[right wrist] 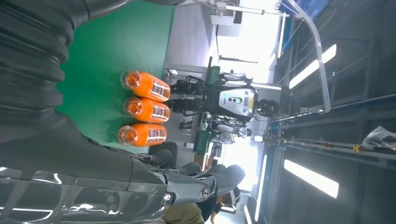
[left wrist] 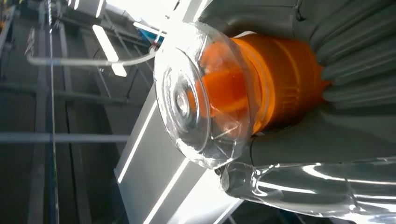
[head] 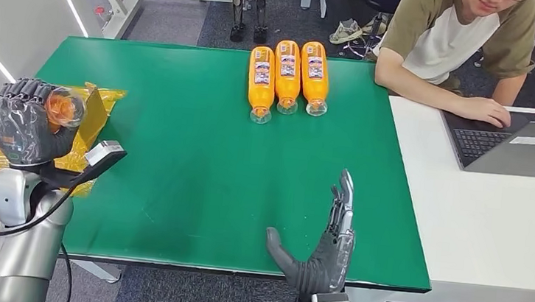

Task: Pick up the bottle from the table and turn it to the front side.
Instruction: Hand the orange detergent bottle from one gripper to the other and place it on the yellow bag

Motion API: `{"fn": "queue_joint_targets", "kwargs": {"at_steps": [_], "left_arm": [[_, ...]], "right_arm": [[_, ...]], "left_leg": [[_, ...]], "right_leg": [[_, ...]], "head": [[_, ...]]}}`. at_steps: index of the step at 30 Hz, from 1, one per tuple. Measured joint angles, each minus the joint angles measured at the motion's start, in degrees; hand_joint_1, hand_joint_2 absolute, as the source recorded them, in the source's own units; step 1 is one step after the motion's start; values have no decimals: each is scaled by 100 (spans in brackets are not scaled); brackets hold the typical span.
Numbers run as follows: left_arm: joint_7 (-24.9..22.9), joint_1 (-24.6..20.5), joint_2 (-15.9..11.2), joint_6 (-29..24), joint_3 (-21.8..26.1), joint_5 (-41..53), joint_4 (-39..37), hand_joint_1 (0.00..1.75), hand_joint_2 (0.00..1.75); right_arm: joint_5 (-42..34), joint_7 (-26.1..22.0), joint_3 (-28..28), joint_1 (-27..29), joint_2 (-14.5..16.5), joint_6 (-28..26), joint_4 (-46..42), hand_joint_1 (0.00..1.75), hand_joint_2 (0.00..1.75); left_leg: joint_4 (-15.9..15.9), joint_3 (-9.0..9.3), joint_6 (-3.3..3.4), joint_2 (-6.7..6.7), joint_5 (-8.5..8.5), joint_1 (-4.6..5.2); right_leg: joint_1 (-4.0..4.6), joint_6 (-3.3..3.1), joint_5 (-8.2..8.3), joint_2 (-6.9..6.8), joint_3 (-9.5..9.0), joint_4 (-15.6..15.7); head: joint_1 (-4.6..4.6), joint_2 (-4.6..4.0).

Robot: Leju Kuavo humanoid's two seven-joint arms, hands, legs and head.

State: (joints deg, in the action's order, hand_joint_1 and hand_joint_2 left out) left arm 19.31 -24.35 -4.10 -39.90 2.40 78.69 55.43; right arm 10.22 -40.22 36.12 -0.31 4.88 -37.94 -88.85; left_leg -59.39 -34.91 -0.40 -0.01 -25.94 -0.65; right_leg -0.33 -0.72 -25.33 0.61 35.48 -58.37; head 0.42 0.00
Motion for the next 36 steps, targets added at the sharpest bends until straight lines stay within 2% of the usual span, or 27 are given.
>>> {"fn": "queue_joint_targets", "kwargs": {"at_steps": [3, 6, 12, 17, 22, 29, 30, 33, 34, 36], "left_arm": [[-554, -377, -171, 113, -111, 587, -714, 175, 175], [-1057, -828, -313, 470, -387, 1004, -1611, 175, 175], [-1295, -1371, -482, 1605, -1360, 1092, -2868, 175, 175], [-1267, -1393, -600, 1928, -2071, 959, -3378, 175, 175], [-1098, -1216, -651, 2317, -2649, 1098, -3681, 175, 175], [-921, -1017, -644, 2413, -2959, 1032, -3842, 175, 175], [-924, -1009, -641, 2416, -2968, 1017, -3854, 166, 175], [-1000, -994, -619, 2405, -2979, 931, -3872, 35, 175], [-1040, -983, -602, 2388, -2978, 879, -3876, 0, 175], [-1101, -947, -560, 2326, -2966, 740, -3879, 0, 175]], "right_arm": [[-71, 0, -4, 34, -11, -1, -128, 0, 175], [-120, 0, -3, 38, -14, 15, -200, 0, 175], [-92, 0, 1, 34, -12, 149, -222, 0, 175], [-96, 0, -22, 14, 2, 339, -216, 0, 175], [-174, 1, -37, -155, 91, 505, -117, 0, 175], [-183, 2, -47, -282, 177, 611, 2, 0, 175], [-183, 2, -48, -292, 181, 625, 18, 0, 175], [-183, 2, -49, -313, 189, 685, 62, 0, 175], [-183, 2, -49, -318, 190, 701, 76, 0, 175], [-181, 2, -49, -326, 193, 725, 108, 0, 175]], "left_leg": [[-1, -1, 0, -7, 0, 1], [-1, -1, 0, -7, 1, 1], [-1, -2, -1, 1, 0, 1], [1, -5, -3, 5, -2, 1], [2, -5, -4, 5, -2, 0], [2, -6, -4, 3, -2, 0], [2, -6, -4, 3, -2, 0], [2, -5, -4, 1, -2, 1], [2, -5, -4, 0, -2, 1], [2, -5, -4, -1, -2, 1]], "right_leg": [[0, 1, 0, -5, 0, 2], [-1, 1, 2, -4, 0, 1], [-2, 1, 3, 5, 0, 0], [-3, 1, 1, 11, 4, 0], [-2, 1, 0, 10, 6, 0], [-2, 1, 0, 8, 6, 0], [-2, 1, 0, 7, 5, 0], [-3, 1, 0, 3, 4, 0], [-3, 1, 0, 3, 4, 0], [-3, 1, 0, 2, 3, 0]], "head": [[1, 0], [1, 0], [2, 0], [1, 0], [1, 0], [2, 0], [2, 0], [2, 0], [1, 0], [1, -1]]}}
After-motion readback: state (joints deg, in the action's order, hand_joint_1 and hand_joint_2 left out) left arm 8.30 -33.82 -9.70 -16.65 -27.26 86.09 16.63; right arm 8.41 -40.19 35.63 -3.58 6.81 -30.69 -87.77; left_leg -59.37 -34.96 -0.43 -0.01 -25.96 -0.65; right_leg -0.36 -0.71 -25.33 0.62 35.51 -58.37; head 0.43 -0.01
